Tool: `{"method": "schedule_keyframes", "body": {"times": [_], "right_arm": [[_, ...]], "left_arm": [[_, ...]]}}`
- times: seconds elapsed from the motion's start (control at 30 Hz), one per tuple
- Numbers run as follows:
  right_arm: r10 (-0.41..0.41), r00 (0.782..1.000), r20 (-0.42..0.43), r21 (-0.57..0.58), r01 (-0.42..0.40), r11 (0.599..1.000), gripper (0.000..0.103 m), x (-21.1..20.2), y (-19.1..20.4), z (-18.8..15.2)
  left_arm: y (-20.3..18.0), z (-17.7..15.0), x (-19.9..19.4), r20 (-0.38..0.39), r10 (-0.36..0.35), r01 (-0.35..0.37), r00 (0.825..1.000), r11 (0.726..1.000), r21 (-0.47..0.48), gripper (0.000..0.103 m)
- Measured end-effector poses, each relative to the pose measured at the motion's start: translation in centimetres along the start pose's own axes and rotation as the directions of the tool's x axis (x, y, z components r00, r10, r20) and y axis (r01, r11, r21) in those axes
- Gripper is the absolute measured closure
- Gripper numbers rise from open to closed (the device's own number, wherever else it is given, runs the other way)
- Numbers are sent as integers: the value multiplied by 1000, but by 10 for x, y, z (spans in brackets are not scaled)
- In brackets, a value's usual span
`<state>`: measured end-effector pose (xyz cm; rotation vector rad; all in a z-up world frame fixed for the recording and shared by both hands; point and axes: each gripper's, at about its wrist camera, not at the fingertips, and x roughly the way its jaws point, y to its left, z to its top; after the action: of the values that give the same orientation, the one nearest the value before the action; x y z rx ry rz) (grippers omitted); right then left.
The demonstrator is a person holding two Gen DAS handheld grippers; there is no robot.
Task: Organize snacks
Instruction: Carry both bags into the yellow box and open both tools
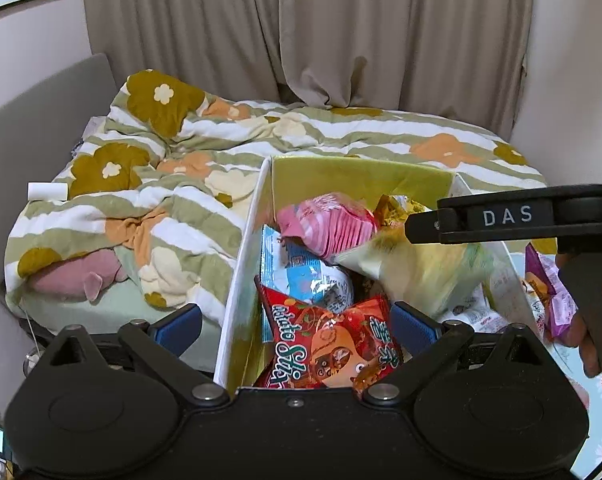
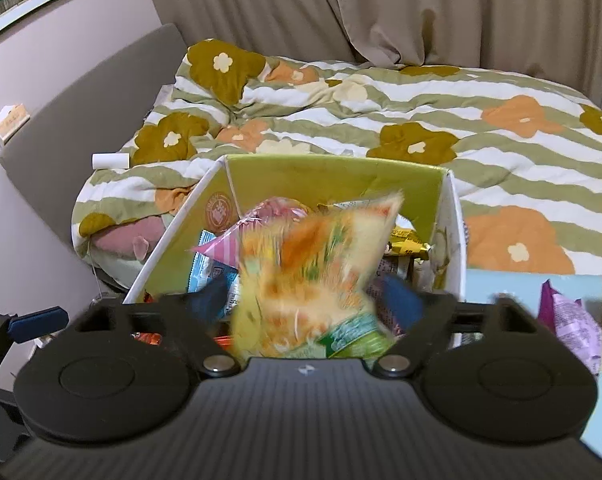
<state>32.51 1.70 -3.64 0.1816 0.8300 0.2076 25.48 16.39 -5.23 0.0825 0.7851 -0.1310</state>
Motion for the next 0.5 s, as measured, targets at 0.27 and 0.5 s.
{"method": "schedule_keyframes", "body": {"times": [0.27, 0.5], "right_arm": [[-14, 1000, 28, 12, 14, 1000, 0, -10, -13, -15], [-4, 998, 61, 7, 3, 1000, 0, -36, -14, -15]], "left_arm": [[-5, -4, -4, -1, 3, -3, 1000, 1000, 2, 2], [-10, 1, -24, 50, -1, 1, 999, 1000, 8, 2]]}}
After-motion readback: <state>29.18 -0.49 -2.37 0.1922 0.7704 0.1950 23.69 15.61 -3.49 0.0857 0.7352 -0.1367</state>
